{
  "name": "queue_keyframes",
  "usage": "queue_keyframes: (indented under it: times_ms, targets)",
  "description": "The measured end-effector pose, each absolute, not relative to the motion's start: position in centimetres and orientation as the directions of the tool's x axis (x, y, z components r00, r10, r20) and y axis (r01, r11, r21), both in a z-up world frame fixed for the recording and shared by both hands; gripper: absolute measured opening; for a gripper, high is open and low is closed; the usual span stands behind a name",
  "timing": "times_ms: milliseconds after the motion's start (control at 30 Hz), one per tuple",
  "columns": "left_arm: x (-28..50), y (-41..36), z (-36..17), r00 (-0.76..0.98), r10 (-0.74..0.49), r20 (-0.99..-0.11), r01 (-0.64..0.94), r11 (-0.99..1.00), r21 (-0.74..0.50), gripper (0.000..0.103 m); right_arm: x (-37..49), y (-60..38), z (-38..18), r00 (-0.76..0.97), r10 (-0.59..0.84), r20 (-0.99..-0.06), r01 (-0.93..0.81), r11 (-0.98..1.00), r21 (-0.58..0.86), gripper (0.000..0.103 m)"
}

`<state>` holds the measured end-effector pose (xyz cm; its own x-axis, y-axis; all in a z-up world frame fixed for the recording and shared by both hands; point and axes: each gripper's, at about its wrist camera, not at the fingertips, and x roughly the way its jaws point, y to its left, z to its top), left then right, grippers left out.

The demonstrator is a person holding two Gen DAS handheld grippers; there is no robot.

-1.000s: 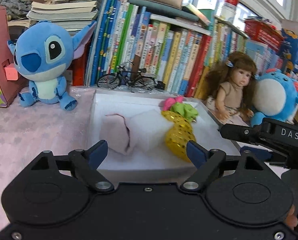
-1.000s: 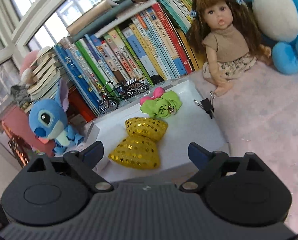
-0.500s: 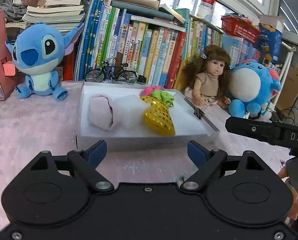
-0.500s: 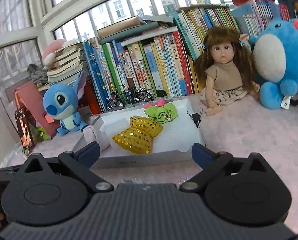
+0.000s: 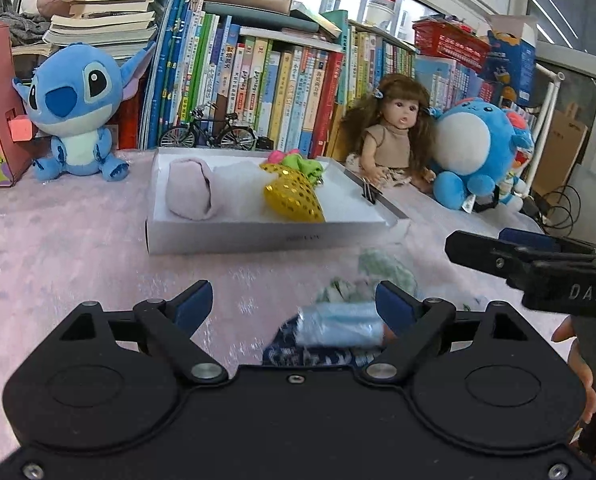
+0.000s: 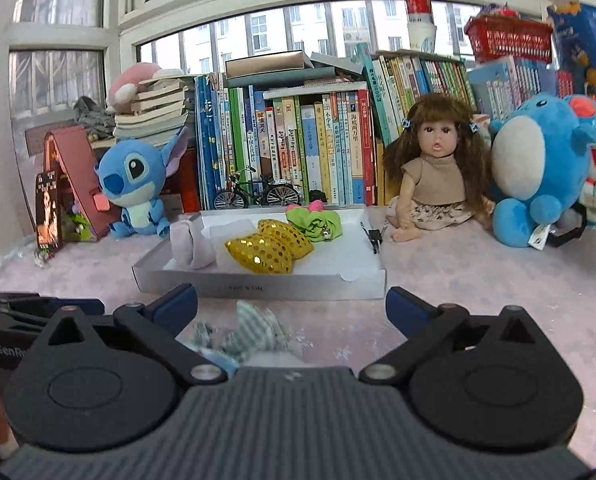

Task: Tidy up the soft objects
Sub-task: 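Move the left tool to the blue floral pouch while the right tool moves to the purple heart plush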

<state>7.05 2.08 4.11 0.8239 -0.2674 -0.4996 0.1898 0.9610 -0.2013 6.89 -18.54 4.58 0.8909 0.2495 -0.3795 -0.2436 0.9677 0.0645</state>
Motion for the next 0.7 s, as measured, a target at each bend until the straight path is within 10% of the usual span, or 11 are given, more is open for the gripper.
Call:
queue_keyframes:
  times_ms: [700]
  targets:
    - [2.7, 0.6, 1.4, 0.826, -0.274, -0.492, 0.207, 0.96, -0.187, 0.088, 1.0, -18.4, 0.5, 0.919, 0.139, -0.368, -0.206, 0.967, -0.149, 0.103]
